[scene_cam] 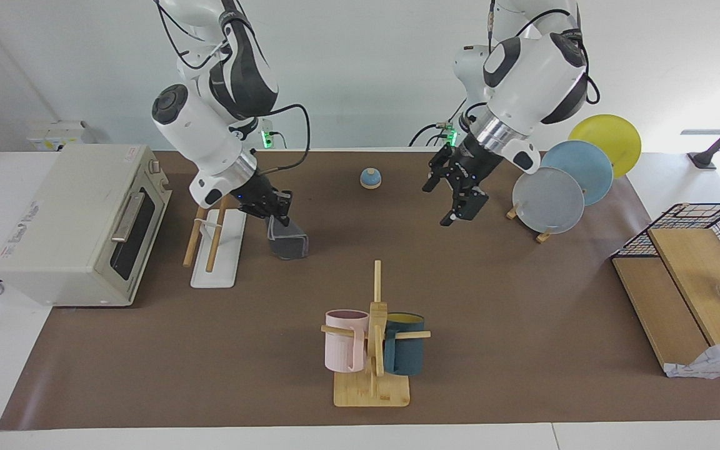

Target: Fold towel and hang on rack

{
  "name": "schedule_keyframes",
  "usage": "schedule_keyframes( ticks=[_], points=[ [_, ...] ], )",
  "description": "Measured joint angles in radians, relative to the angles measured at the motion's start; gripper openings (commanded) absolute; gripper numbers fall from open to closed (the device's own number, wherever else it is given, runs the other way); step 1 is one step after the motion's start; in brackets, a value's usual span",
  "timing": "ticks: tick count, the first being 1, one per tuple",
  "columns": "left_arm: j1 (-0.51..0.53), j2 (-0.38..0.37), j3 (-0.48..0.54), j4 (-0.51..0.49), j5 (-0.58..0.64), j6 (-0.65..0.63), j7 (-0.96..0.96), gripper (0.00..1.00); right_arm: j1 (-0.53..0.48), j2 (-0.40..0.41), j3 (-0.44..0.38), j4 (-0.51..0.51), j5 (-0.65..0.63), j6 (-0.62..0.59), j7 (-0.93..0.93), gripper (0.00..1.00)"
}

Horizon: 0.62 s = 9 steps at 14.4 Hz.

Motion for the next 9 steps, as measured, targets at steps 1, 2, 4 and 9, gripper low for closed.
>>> schedule_keyframes(
  ticks=[1,2,4,9],
  points=[
    [0.026,-0.006,0.001,-0.013,0.0,-0.004,0.075,1.0,-0.012,-0.004,0.0,-0.01,-0.029,-0.01,-0.005,0.0],
    [0.052,-0.013,0.001,-0.027,0.0,-0.007,0.159,1.0,-0.023,-0.009,0.0,-0.024,-0.051,-0.014,-0.007,0.0],
    [0.107,-0.026,0.003,-0.055,0.0,-0.018,0.342,1.0,-0.04,-0.022,0.0,-0.058,-0.108,-0.017,-0.026,0.0],
    [0.266,-0.046,0.006,-0.09,0.011,-0.041,0.841,1.0,-0.105,-0.043,0.0,-0.096,-0.253,-0.015,-0.139,0.0]
  ],
)
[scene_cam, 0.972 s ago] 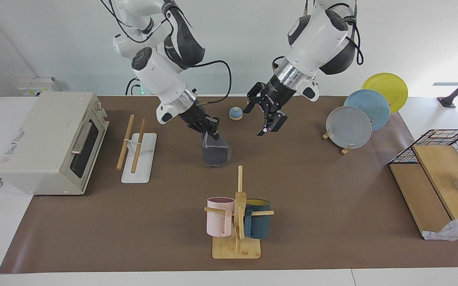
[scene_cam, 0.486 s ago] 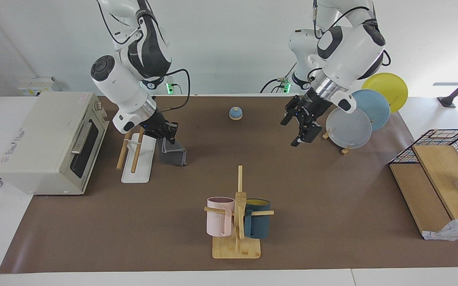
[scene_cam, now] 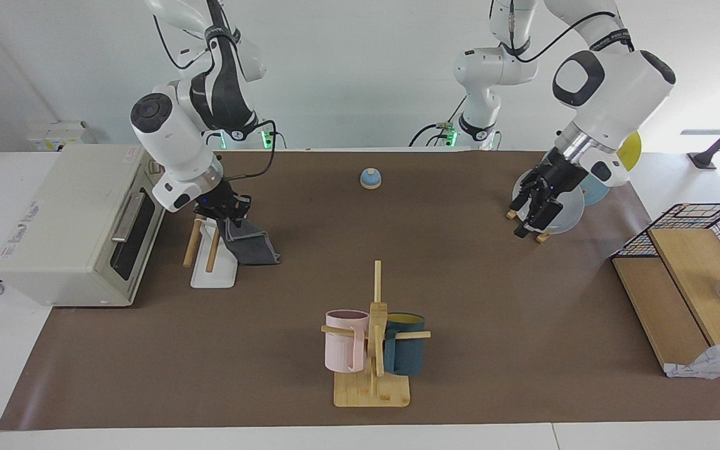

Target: Fold towel and hang on rack

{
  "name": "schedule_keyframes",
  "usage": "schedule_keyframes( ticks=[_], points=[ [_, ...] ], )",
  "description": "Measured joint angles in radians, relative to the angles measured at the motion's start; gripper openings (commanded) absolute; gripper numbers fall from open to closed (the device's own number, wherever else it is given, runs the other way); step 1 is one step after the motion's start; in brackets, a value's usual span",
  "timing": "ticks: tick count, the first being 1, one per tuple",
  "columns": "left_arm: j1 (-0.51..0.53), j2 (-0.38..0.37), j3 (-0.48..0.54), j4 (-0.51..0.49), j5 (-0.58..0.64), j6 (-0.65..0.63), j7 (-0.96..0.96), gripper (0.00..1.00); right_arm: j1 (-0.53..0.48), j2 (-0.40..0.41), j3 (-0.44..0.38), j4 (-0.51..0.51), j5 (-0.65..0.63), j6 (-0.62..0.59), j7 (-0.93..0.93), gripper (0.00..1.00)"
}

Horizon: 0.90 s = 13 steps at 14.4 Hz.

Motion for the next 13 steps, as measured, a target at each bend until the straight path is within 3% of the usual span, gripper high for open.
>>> schedule_keyframes(
  ticks=[7,13],
  points=[
    [0.049,0.0,0.001,0.059,0.255,-0.124,0.576,1.0,-0.044,-0.002,0.006,0.0,-0.069,0.017,-0.135,0.0],
    [0.037,0.046,-0.006,0.211,0.383,-0.312,0.845,1.0,-0.042,-0.002,0.008,0.013,-0.246,0.05,-0.137,0.0]
  ],
)
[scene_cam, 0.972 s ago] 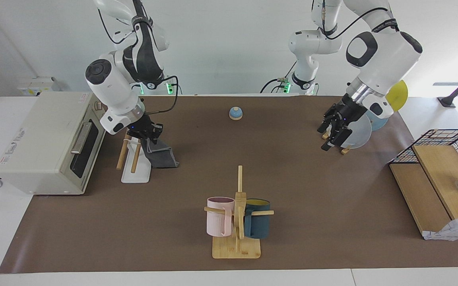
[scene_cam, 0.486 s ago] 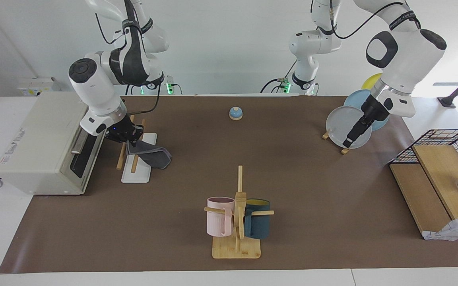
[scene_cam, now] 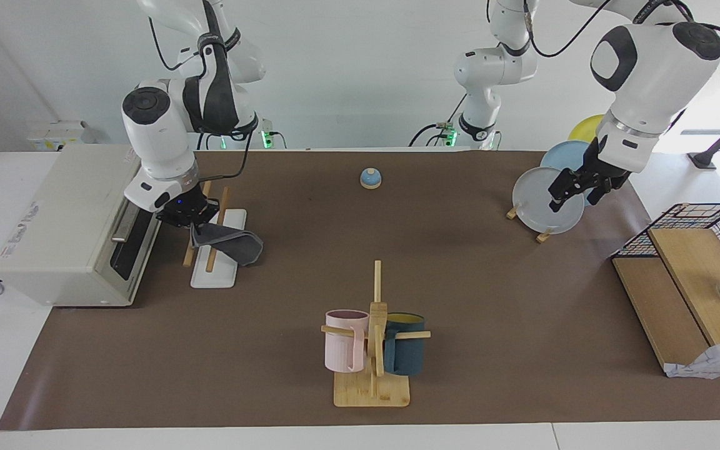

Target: Fold towel and hang on rack

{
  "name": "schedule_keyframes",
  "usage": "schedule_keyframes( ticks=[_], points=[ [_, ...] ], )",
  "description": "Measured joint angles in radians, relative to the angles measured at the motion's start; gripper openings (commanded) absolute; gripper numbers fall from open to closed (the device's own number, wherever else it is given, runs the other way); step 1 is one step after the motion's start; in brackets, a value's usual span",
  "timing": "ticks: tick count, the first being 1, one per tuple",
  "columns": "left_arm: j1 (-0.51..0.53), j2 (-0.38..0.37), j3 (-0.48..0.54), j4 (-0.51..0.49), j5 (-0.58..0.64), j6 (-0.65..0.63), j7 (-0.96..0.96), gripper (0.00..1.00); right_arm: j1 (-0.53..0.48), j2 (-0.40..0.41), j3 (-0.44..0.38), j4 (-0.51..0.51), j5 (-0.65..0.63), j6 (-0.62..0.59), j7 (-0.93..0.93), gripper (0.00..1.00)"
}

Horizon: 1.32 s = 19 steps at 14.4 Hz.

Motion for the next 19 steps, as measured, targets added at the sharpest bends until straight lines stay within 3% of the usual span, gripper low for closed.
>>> schedule_keyframes(
  ticks=[5,10,11,13,14,19],
  points=[
    [-0.078,0.004,0.082,0.058,0.006,-0.152,0.075,1.0,-0.02,0.0,-0.002,0.003,-0.03,0.0,-0.035,0.0],
    [-0.107,-0.002,0.086,0.049,0.006,-0.172,0.081,1.0,-0.046,0.0,-0.003,0.002,-0.03,-0.001,-0.047,0.0],
    [-0.11,-0.002,0.086,0.055,0.006,-0.173,0.081,1.0,-0.052,0.0,-0.003,0.001,-0.03,-0.001,-0.047,0.2],
    [-0.111,-0.002,0.086,0.069,0.01,-0.179,0.082,1.0,-0.055,0.0,-0.003,0.001,-0.03,-0.001,-0.047,0.92],
    [-0.111,-0.004,0.086,0.073,0.014,-0.181,0.083,1.0,-0.055,0.0,-0.003,0.001,-0.03,-0.001,-0.047,1.0],
    [-0.112,-0.007,0.086,0.074,0.02,-0.182,0.084,1.0,-0.053,0.0,0.0,0.009,-0.03,-0.008,-0.047,1.0]
  ],
)
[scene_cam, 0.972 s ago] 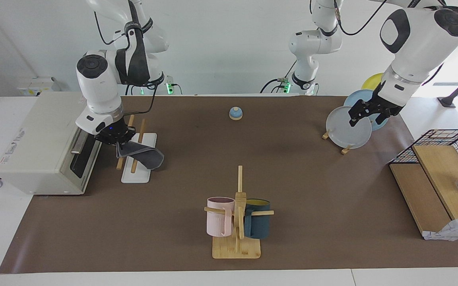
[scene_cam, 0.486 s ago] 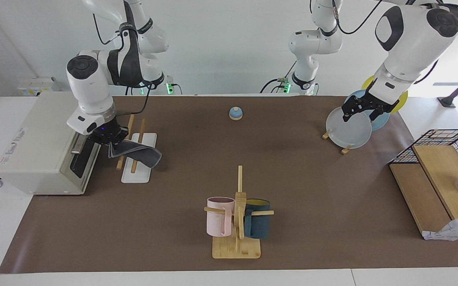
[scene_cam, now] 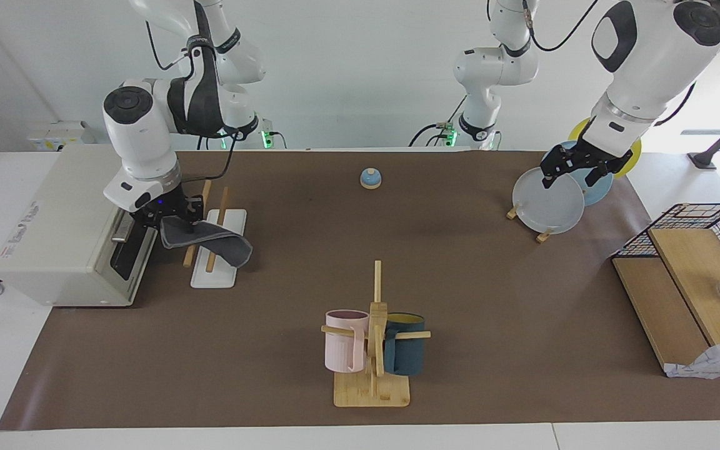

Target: Fold towel and hang on rack

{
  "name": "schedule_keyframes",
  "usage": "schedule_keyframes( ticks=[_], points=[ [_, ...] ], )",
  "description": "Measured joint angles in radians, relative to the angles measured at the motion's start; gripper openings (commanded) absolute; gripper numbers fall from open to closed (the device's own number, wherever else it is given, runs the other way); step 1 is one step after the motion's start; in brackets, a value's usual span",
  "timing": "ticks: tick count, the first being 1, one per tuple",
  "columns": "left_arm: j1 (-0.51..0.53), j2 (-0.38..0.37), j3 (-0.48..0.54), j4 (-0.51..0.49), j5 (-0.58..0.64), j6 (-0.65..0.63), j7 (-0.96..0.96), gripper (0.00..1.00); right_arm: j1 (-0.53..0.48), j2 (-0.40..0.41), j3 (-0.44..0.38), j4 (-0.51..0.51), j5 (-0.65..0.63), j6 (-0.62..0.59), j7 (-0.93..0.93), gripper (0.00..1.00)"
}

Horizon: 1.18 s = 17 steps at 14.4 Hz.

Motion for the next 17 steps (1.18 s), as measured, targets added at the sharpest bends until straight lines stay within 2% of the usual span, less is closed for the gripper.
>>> schedule_keyframes(
  ticks=[5,9,14,17],
  points=[
    [0.0,0.0,0.0,0.0,0.0,0.0,0.0,1.0,0.025,-0.002,0.009,0.092,0.0,-0.099,0.0,1.0],
    [0.0,0.0,0.0,0.0,0.0,0.0,0.0,1.0,0.058,-0.007,0.01,0.222,0.001,-0.248,0.0,1.0],
    [0.002,0.0,0.004,0.0,0.001,0.0,0.0,1.0,0.052,0.008,0.004,0.407,0.025,-0.504,0.0,1.0],
    [0.003,0.0,0.012,0.0,0.001,0.0,0.0,1.0,0.052,0.011,-0.002,0.436,0.031,-0.572,0.0,1.0]
  ],
)
